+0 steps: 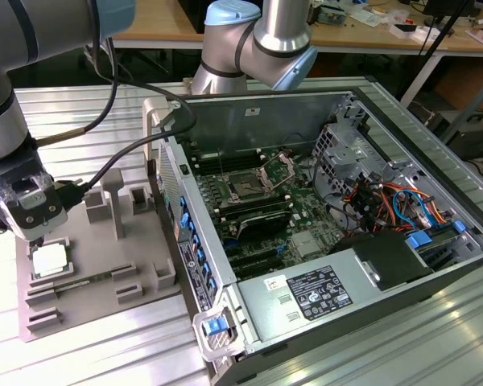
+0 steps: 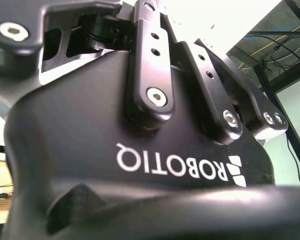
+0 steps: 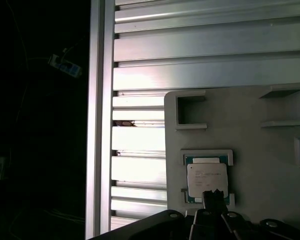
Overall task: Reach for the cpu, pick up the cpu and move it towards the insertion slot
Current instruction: 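Reach for the cpu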
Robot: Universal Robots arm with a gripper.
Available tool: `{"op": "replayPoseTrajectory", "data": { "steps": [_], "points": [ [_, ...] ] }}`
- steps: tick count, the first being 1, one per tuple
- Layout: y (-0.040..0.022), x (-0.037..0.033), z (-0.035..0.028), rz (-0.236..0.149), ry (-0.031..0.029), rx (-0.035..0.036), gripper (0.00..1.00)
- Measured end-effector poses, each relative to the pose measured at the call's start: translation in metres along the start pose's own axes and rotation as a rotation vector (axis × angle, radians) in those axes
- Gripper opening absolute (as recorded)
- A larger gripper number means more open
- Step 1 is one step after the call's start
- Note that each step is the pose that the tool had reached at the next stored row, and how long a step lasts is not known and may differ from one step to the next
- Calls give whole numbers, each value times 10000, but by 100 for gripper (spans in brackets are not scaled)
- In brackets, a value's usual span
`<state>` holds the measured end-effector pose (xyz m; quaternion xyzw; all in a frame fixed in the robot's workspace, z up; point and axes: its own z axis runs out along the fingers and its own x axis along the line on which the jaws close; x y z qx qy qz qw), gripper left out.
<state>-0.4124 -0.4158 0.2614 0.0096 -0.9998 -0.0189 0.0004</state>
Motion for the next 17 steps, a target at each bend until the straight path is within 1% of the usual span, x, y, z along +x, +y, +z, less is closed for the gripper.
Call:
{"op": "replayPoseTrajectory", "data": {
  "steps": [17],
  "points": [
    [-1, 0, 33, 0, 0, 0, 11]
  ]
}}
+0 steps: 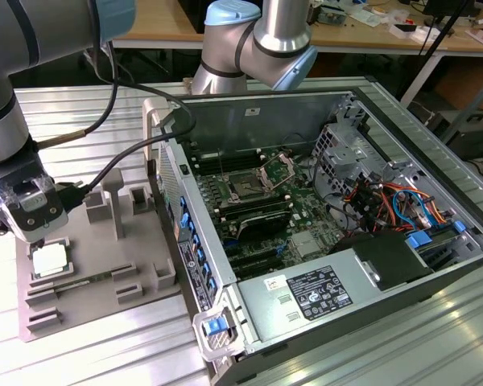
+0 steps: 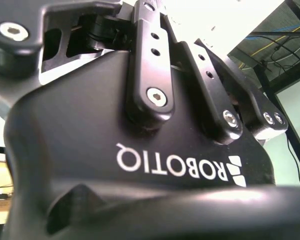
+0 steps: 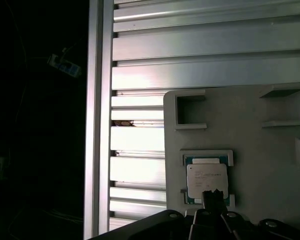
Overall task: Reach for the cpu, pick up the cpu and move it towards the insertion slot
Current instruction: 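Reach for the cpu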
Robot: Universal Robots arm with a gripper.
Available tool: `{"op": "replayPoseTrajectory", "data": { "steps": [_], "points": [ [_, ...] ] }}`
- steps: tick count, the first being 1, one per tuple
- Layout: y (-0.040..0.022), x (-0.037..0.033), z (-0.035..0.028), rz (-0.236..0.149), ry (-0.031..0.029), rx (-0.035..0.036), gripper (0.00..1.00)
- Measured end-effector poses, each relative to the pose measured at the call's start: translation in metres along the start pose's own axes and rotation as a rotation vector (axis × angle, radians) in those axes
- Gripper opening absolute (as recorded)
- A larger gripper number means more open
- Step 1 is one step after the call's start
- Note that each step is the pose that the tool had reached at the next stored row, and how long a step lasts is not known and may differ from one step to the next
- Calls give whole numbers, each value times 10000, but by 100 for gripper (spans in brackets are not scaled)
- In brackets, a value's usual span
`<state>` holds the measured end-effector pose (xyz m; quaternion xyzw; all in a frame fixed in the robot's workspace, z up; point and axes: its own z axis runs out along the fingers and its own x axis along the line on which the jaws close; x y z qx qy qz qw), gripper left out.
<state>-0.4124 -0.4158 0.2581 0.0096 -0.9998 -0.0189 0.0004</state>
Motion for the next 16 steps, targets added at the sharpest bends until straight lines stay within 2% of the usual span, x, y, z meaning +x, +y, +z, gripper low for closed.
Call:
{"op": "replayPoseTrajectory", "data": {
  "steps": [16],
  "points": [
    [-1, 0, 31, 0, 0, 0, 11]
  ]
}}
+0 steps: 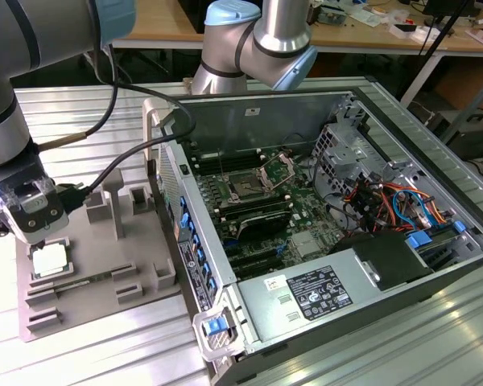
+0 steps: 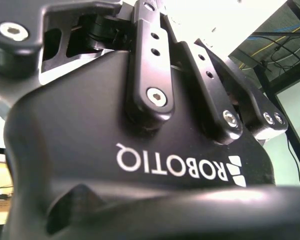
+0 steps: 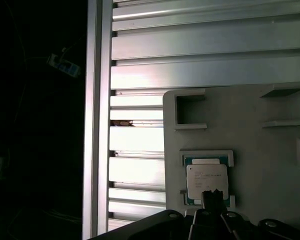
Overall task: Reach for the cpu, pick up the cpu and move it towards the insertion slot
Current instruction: 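Reach for the cpu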
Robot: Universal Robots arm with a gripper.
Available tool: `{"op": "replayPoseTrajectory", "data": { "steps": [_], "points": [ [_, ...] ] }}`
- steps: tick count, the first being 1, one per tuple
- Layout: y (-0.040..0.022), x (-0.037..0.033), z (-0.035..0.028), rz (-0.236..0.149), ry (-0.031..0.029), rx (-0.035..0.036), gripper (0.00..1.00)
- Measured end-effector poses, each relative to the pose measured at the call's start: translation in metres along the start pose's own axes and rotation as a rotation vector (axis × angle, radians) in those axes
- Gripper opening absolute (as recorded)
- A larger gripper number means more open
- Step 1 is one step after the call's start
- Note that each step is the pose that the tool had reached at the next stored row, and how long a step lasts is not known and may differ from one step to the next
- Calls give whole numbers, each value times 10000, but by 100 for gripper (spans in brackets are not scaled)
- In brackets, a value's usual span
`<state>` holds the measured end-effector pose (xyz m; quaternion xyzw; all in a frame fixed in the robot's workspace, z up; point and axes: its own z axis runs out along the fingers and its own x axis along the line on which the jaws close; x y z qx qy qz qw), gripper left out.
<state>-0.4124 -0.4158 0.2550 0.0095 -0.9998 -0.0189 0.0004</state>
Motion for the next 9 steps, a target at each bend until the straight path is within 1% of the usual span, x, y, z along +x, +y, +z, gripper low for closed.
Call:
{"op": "replayPoseTrajectory", "data": {
  "steps": [4, 9],
  "points": [
    [-1, 0, 15, 0, 0, -1, 11],
    [-2, 0, 50, -1, 0, 10, 11]
  ]
}}
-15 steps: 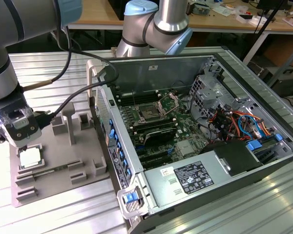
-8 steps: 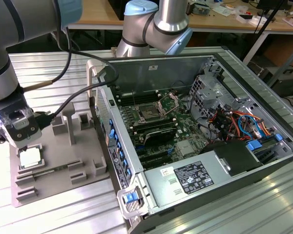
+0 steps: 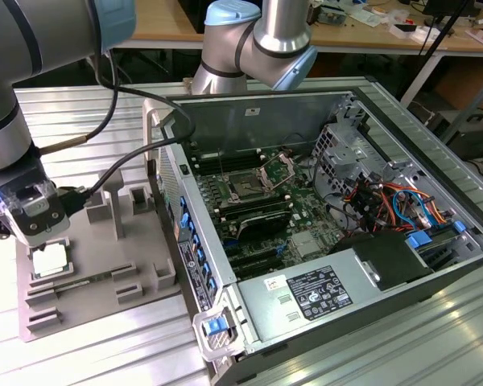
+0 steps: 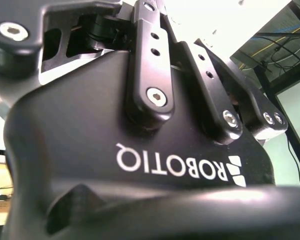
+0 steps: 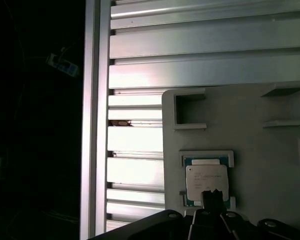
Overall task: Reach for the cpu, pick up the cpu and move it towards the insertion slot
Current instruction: 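Reach for the cpu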
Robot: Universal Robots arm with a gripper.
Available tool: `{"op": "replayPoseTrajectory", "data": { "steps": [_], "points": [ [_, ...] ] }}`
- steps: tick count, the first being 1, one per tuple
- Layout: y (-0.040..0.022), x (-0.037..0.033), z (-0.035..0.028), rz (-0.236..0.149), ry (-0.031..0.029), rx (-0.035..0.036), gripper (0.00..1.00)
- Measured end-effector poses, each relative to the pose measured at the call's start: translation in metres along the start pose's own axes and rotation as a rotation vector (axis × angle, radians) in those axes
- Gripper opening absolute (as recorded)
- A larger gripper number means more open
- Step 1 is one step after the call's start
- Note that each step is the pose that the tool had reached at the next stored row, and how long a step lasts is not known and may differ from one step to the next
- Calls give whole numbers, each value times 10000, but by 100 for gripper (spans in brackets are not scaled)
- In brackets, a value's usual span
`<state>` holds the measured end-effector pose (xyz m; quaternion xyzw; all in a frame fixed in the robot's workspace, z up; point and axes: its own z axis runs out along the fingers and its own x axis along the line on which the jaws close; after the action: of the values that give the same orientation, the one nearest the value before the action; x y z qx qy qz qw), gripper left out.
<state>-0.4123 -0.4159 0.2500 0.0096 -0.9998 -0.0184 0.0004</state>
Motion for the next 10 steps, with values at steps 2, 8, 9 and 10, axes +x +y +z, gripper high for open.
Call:
{"op": "replayPoseTrajectory", "data": {
  "steps": [2, 8, 9, 10],
  "points": [
    [0, 0, 10, -6, 2, 48, 11],
    [-1, 0, 33, -12, 3, 92, 11],
    [-1, 0, 35, -12, 2, 92, 11],
    [-1, 0, 38, -12, 2, 91, 11]
  ]
}}
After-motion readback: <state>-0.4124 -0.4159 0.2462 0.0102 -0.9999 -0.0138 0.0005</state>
